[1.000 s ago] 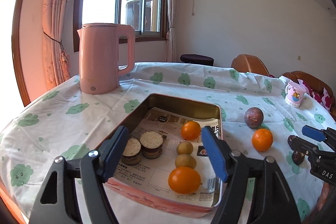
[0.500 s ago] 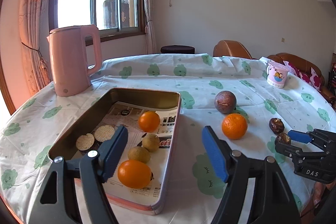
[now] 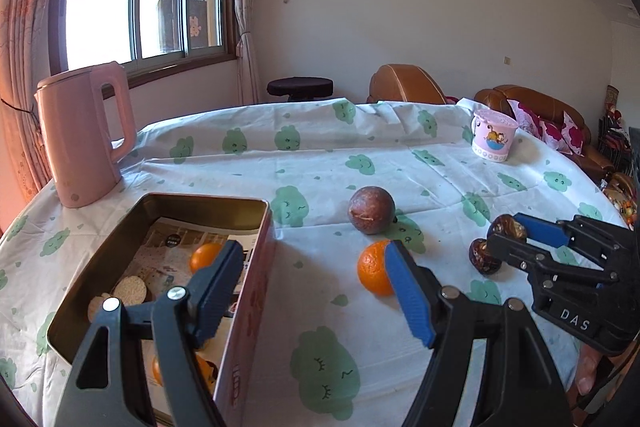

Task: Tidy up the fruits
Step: 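Move both open tools toward the orange and the dark brown fruits, then grasp an orange with the left tool while the right tool grasps a dark brown fruit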

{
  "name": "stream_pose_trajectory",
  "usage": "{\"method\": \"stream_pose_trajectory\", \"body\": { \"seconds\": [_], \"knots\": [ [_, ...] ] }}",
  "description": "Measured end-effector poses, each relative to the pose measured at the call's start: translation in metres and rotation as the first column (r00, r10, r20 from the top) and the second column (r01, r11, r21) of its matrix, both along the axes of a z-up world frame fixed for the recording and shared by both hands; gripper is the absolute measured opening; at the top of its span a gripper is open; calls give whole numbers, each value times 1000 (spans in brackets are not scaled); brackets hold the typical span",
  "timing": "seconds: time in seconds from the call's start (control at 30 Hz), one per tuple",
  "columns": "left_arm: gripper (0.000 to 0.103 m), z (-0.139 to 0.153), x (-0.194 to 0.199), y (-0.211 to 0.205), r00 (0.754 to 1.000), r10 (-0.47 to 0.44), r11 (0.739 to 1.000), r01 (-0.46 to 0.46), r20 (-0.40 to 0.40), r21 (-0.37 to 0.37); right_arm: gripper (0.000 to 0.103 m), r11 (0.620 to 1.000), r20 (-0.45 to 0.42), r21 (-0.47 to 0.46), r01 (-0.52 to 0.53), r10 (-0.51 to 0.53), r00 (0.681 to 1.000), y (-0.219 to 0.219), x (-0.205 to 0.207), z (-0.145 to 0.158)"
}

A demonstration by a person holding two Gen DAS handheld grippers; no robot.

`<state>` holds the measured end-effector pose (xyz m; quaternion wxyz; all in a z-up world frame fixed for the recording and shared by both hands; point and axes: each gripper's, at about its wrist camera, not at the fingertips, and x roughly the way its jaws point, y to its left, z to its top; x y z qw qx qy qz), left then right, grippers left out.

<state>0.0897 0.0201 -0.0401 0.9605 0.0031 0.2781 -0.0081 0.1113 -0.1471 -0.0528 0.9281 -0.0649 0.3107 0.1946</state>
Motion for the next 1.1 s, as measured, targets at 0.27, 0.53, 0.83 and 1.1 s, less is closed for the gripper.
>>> {"method": "stream_pose_trajectory", "body": {
  "seconds": [0.27,0.53,0.83,1.1],
  "knots": [
    [74,-18,42,-33,991,-76,997,75,-109,-7,39,996,56,30,83,-84,995,0,35,15],
    [52,-38,64,-47,966,-125,992,126,-227,-11,39,994,11,36,103,-103,995,-1,48,-2],
    [47,-37,64,-36,972,-98,994,88,-213,-59,39,996,3,41,83,-83,997,1,46,-2],
    [31,-28,54,-30,988,-75,996,67,-137,-65,39,998,38,53,32,-34,999,5,39,2]
  ]
}}
